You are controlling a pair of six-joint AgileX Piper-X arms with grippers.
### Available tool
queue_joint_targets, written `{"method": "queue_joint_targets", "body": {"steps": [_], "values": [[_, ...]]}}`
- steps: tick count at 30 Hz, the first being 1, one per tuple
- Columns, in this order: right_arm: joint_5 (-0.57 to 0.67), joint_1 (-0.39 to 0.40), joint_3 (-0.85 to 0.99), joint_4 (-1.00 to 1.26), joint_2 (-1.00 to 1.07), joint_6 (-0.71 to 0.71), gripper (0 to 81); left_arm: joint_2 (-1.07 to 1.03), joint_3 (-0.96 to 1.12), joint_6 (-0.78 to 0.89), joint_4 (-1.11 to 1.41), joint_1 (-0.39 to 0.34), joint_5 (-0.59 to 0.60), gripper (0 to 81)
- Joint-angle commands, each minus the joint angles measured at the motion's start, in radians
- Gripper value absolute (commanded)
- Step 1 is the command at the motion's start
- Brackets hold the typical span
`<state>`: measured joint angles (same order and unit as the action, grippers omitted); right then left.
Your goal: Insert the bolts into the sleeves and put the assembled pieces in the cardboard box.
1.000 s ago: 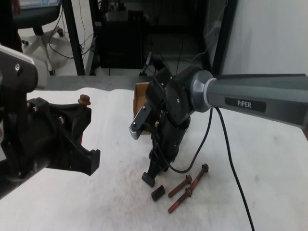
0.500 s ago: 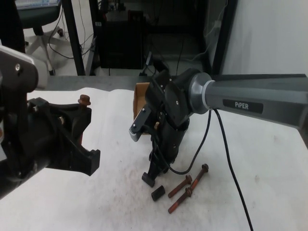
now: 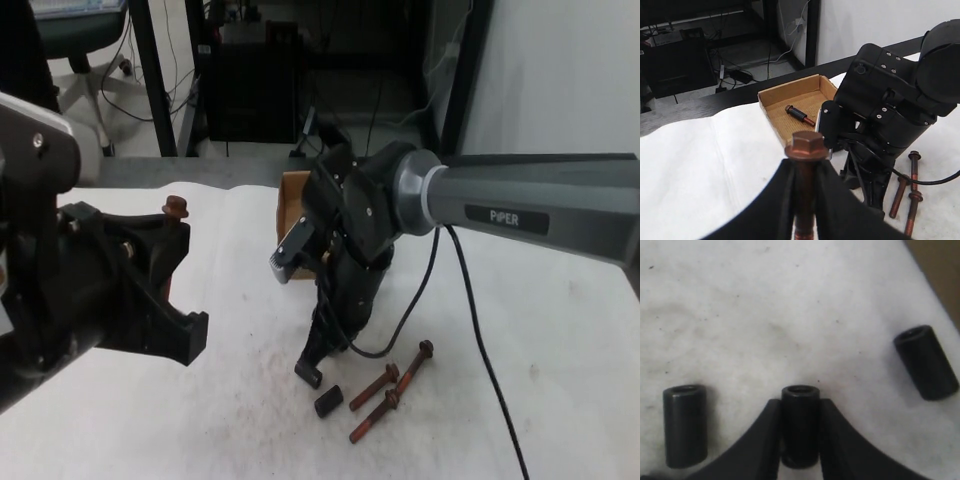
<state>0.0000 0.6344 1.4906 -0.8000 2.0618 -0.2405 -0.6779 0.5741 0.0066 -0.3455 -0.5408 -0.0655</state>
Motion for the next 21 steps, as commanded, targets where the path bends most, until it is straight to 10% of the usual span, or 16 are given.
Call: {"method": "queue_joint_targets", "body": {"steps": [1, 21], "values": [[0.0, -0.019, 0.004, -0.012, -0.095, 0.091, 0.6, 0.01, 0.004, 0.011, 0.116, 0.002, 0.0, 0.4], [0.643, -0.183, -0.418, 0.446, -0.758, 0.361, 0.6, -0.288, 0.113, 0.412, 0.809, 0.06, 0.79, 0.4]]}}
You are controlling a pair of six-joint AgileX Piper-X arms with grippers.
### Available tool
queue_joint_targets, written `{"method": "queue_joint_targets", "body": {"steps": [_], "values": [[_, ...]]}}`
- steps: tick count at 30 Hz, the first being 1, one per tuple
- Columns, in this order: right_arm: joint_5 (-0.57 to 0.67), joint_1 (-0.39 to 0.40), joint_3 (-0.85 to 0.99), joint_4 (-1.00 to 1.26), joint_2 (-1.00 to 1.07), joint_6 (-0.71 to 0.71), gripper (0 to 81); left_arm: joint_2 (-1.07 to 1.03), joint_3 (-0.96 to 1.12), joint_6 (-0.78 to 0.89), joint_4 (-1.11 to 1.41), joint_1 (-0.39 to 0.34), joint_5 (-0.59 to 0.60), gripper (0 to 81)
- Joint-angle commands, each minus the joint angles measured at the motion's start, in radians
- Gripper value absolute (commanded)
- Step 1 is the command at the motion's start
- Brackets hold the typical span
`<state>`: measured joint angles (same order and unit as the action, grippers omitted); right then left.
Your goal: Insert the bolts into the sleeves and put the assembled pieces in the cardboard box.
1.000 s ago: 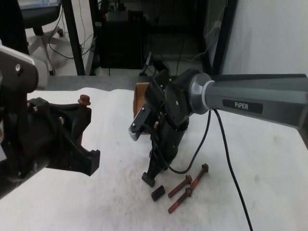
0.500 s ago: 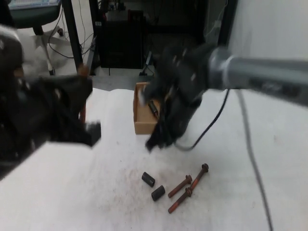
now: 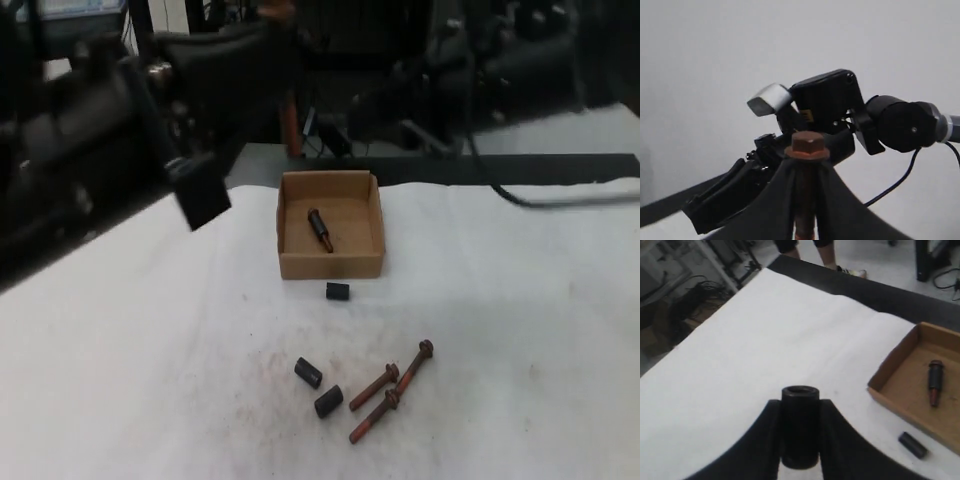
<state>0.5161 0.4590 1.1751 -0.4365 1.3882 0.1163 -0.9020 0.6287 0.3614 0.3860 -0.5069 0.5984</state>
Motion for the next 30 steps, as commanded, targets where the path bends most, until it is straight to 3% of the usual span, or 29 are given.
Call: {"method": "queue_joint_targets", "body": {"steps": [1, 4, 11, 17, 25, 30], "values": [[0.155, -0.008, -0.136, 0.112, -0.106, 0.005, 0.6, -0.084, 0.077, 0.064, 0.09, 0.032, 0.152, 0.4], [0.223, 0.001, -0.254, 0.241, -0.176, 0.028, 0.6, -0.147, 0.148, 0.067, 0.109, 0.048, 0.193, 0.4], [0.223, 0.017, -0.436, 0.663, -0.227, 0.201, 0.6, -0.203, 0.241, 0.069, 0.109, 0.05, 0.2, 0.4], [0.188, 0.057, -0.485, 1.006, -0.218, 0.202, 0.6, -0.203, 0.241, 0.157, 0.105, 0.048, 0.2, 0.4], [0.112, 0.09, -0.485, 1.048, -0.218, 0.035, 0.6, -0.203, 0.241, 0.157, 0.105, 0.048, 0.2, 0.4], [0.103, 0.09, -0.485, 1.024, -0.218, 0.033, 0.6, -0.203, 0.241, 0.157, 0.105, 0.048, 0.196, 0.4]]}}
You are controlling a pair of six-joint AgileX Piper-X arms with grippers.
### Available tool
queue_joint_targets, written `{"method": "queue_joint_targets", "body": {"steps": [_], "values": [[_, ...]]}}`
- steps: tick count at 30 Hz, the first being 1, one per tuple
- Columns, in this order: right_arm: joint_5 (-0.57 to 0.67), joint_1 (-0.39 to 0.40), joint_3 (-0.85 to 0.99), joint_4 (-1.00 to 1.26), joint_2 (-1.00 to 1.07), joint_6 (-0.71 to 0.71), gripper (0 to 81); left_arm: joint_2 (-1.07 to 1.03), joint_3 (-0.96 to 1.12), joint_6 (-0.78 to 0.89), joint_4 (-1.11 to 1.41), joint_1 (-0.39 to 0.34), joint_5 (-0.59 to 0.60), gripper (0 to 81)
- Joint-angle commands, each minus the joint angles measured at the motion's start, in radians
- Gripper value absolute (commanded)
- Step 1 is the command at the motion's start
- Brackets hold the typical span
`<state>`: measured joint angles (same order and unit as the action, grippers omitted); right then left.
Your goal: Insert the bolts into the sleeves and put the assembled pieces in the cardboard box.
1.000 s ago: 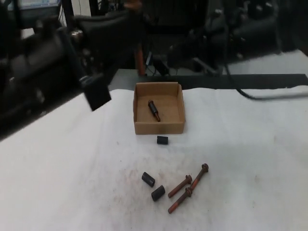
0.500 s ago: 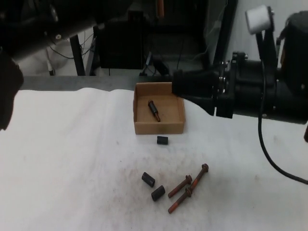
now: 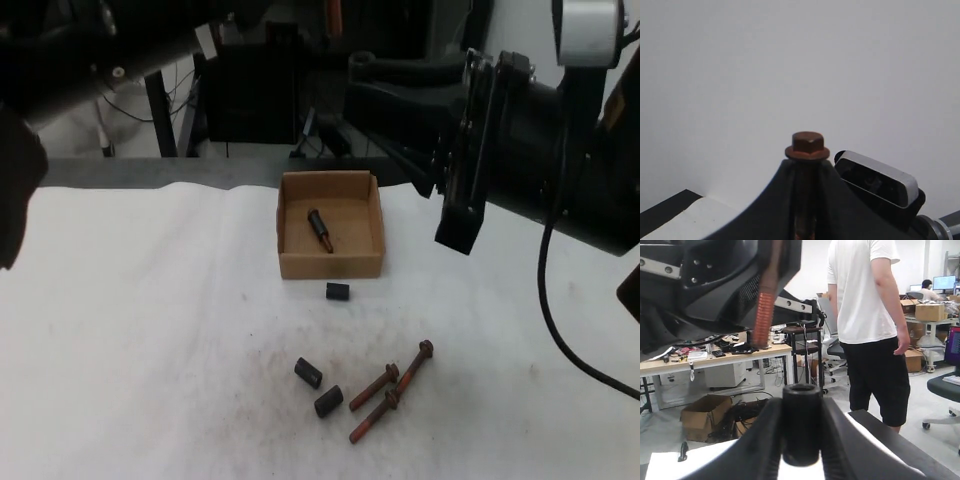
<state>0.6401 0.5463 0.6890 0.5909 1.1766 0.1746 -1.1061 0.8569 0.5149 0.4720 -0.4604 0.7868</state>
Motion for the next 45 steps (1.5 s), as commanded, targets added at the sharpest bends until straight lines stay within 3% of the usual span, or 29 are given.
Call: {"method": "queue_joint_targets", "body": {"steps": [1, 13, 33, 45], "values": [[-0.021, 0.003, 0.001, -0.013, -0.007, -0.025, 0.6, 0.001, 0.013, 0.003, 0.019, 0.002, 0.007, 0.4], [-0.021, 0.003, 0.001, -0.027, 0.038, -0.025, 0.6, -0.065, 0.013, 0.017, 0.093, -0.052, 0.016, 0.4], [-0.021, 0.003, 0.001, 0.018, 0.037, -0.025, 0.6, -0.093, 0.013, 0.001, 0.084, -0.051, 0.016, 0.4], [-0.021, 0.003, 0.001, 0.025, 0.037, -0.025, 0.6, -0.093, 0.013, 0.001, 0.084, -0.003, 0.016, 0.4]]}}
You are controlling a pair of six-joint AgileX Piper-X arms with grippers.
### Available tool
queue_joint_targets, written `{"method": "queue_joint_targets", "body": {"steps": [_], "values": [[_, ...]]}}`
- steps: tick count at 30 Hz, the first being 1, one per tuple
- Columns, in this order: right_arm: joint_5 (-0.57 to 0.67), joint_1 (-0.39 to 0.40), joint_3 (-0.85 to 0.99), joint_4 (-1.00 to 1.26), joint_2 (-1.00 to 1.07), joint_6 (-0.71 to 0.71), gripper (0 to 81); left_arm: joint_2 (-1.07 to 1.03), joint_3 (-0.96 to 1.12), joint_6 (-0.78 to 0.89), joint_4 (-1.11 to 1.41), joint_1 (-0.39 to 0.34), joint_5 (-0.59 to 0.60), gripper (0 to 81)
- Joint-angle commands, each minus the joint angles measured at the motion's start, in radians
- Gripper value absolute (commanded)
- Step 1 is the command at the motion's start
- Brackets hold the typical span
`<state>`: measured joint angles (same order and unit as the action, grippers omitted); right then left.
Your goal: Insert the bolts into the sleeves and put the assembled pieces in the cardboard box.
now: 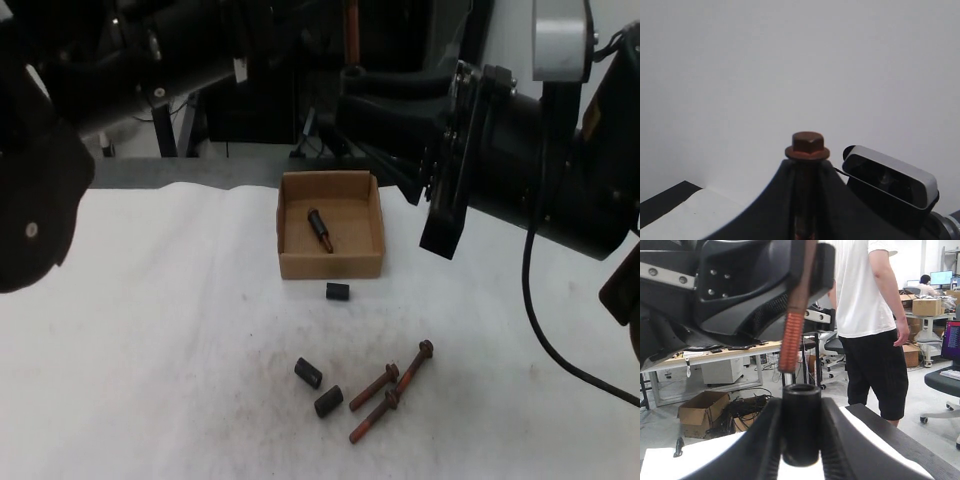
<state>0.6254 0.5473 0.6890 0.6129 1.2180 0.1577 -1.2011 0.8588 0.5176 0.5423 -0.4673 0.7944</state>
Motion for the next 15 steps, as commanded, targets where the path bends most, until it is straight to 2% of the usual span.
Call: {"method": "queue_joint_targets", "body": {"steps": [1, 15], "values": [[-0.007, 0.002, 0.001, 0.003, -0.004, -0.009, 0.6, 0.002, 0.011, -0.001, 0.014, 0.004, 0.008, 0.4], [-0.007, 0.002, 0.001, 0.003, -0.004, -0.009, 0.6, -0.006, 0.011, -0.001, 0.005, 0.008, 0.008, 0.4]]}}
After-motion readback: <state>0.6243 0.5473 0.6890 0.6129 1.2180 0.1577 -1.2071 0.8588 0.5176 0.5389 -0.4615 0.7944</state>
